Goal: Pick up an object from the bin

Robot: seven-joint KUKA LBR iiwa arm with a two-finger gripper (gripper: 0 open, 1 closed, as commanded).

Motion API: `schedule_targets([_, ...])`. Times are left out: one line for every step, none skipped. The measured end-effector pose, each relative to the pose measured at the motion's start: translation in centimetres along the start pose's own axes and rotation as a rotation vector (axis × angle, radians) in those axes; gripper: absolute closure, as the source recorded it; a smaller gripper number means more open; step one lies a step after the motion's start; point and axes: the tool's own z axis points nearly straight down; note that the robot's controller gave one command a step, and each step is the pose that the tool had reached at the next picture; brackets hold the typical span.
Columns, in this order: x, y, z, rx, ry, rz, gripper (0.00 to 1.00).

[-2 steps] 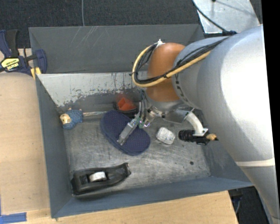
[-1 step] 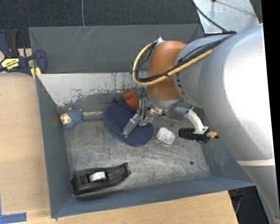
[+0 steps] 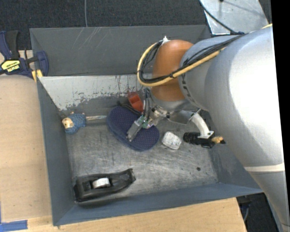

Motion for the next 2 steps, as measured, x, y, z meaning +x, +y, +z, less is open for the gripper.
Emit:
schedule_targets([-1.5, -1.1, -8.3, -0.002, -0.011, -0.002, 1.0])
schedule_targets([-2.0, -0.5, -18.6, -0.003, -0.011, -0.049, 1.0])
